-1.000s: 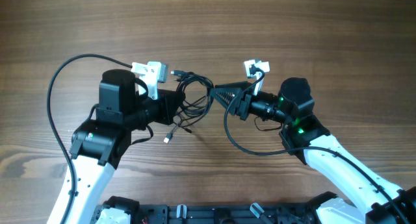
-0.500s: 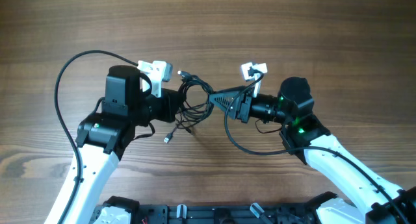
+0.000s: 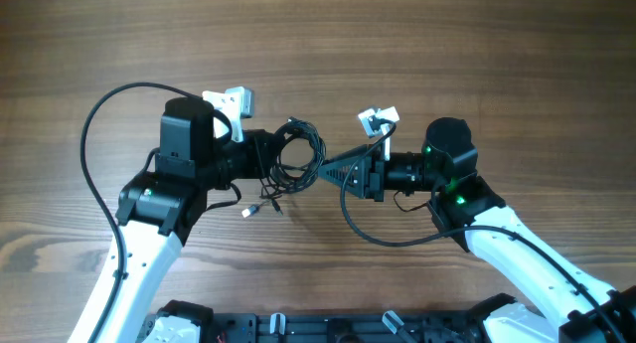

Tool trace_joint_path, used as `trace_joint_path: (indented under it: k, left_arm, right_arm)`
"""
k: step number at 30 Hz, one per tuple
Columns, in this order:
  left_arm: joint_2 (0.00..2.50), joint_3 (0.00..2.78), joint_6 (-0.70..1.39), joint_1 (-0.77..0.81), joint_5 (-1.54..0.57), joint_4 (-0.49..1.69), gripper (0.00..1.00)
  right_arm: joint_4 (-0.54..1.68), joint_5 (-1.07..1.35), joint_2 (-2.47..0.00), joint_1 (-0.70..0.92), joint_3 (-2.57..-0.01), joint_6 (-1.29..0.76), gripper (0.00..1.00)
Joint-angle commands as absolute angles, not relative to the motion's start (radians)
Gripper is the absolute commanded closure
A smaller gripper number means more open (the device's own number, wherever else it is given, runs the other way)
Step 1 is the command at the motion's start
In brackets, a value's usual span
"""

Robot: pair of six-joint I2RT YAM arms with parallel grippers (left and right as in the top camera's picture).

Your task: Untangle cables

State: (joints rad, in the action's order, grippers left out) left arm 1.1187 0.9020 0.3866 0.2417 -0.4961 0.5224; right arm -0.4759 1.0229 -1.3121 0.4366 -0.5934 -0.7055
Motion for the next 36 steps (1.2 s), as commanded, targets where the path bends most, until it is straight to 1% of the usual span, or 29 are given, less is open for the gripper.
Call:
trace_joint_path:
  k: [1, 3, 4, 7, 11, 14, 16, 22, 23, 25, 27, 28, 29, 30, 31, 34, 36]
  left_arm:
    - [1.122, 0.909, 0.427, 0.238, -0.513, 0.513, 0.96]
    - [1.122, 0.909, 0.427, 0.238, -0.542, 0.513, 0.96]
    - [1.122, 0.909, 0.427, 0.238, -0.552, 0.514, 0.96]
    - [1.122, 0.909, 0.427, 0.238, -0.553, 0.520, 0.96]
    - [1.117, 0.909, 0.422, 0.237, -0.537, 0.519, 0.96]
    - [1.104, 0.909, 0.419, 0.220, -0.534, 0.519, 0.96]
    - [1.092, 0.909, 0.419, 0.199, -0.535, 0.519, 0.96]
    - [1.082, 0.909, 0.419, 0.177, -0.535, 0.519, 0.96]
    - [1.082, 0.909, 0.419, 0.177, -0.535, 0.520, 0.96]
    - [1.082, 0.909, 0.420, 0.177, -0.535, 0.519, 0.96]
    - [1.082, 0.909, 0.421, 0.177, -0.537, 0.519, 0.96]
    - [1.082, 0.909, 0.421, 0.177, -0.548, 0.518, 0.96]
    - [1.082, 0.909, 0.420, 0.177, -0.562, 0.517, 0.96]
    - [1.082, 0.909, 0.420, 0.177, -0.581, 0.516, 0.96]
    - [1.082, 0.909, 0.420, 0.177, -0.604, 0.516, 0.96]
    - [1.082, 0.909, 0.419, 0.177, -0.645, 0.515, 0.96]
    - [1.082, 0.909, 0.365, 0.178, -0.701, 0.516, 0.96]
  right_arm:
    - [-0.461, 0.982, -1.319, 0.442, -0.596, -0.654, 0.81]
    - [-0.459, 0.926, -1.319, 0.442, -0.596, -0.656, 0.88]
    - [-0.459, 0.894, -1.319, 0.442, -0.596, -0.658, 0.95]
    - [-0.436, 0.823, -1.319, 0.442, -0.596, -0.659, 0.95]
    - [-0.203, 0.504, -1.319, 0.441, -0.596, -0.712, 0.95]
    - [-0.076, 0.358, -1.319, 0.420, -0.596, -0.769, 0.96]
    - [-0.034, 0.337, -1.319, 0.395, -0.596, -0.793, 0.96]
    - [-0.037, 0.349, -1.319, 0.378, -0.596, -0.785, 0.95]
    - [-0.045, 0.366, -1.319, 0.378, -0.596, -0.785, 0.93]
    - [-0.075, 0.439, -1.319, 0.378, -0.596, -0.784, 0.76]
    - [-0.120, 0.533, -1.319, 0.381, -0.596, -0.728, 0.66]
    - [-0.138, 0.575, -1.319, 0.385, -0.596, -0.693, 0.63]
    - [-0.156, 0.620, -1.319, 0.390, -0.596, -0.667, 0.55]
    - [-0.170, 0.648, -1.319, 0.396, -0.596, -0.654, 0.51]
    - [-0.185, 0.657, -1.319, 0.402, -0.596, -0.654, 0.43]
    - [-0.241, 0.678, -1.319, 0.410, -0.596, -0.654, 0.32]
    - [-0.310, 0.728, -1.319, 0.410, -0.596, -0.654, 0.26]
